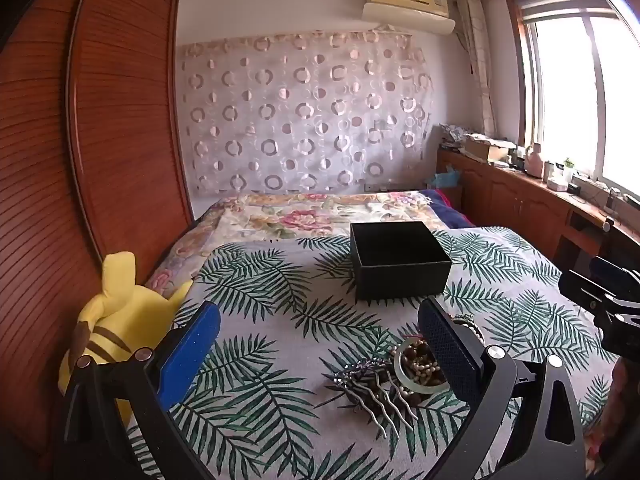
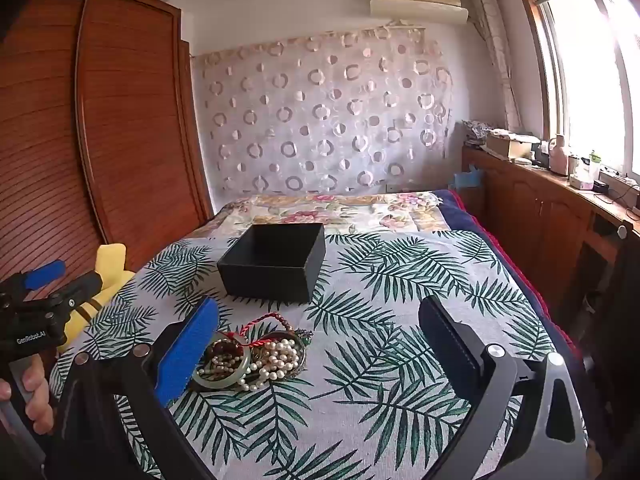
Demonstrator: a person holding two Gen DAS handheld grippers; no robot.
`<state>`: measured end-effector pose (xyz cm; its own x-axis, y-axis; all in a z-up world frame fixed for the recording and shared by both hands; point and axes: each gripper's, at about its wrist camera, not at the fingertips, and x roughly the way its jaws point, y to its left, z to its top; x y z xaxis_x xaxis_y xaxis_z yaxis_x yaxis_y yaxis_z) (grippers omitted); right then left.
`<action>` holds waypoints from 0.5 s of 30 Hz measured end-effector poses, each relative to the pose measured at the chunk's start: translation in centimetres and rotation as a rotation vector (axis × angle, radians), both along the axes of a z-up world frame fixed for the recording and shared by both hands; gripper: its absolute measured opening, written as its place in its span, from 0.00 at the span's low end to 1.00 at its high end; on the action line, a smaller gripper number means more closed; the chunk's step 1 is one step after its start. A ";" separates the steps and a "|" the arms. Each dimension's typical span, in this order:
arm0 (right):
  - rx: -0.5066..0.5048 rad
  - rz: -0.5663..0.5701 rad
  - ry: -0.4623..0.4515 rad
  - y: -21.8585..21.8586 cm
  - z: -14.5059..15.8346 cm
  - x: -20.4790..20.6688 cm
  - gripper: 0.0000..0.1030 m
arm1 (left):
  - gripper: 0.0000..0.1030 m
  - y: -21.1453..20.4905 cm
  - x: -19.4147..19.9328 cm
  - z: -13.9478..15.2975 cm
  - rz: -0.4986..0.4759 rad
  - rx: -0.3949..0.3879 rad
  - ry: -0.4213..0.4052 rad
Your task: Organize jewelry
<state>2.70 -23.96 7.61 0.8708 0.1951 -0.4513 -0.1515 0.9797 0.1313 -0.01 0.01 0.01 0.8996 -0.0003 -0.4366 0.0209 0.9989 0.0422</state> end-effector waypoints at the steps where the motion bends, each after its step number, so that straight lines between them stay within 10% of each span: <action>1: 0.001 0.001 0.000 0.0 0.0 0.0 0.98 | 0.93 0.0 0.0 0.0 0.000 0.000 0.001; 15: -0.015 0.004 -0.003 0.1 0.0 0.0 0.98 | 0.93 -0.1 0.1 0.0 0.000 -0.003 -0.006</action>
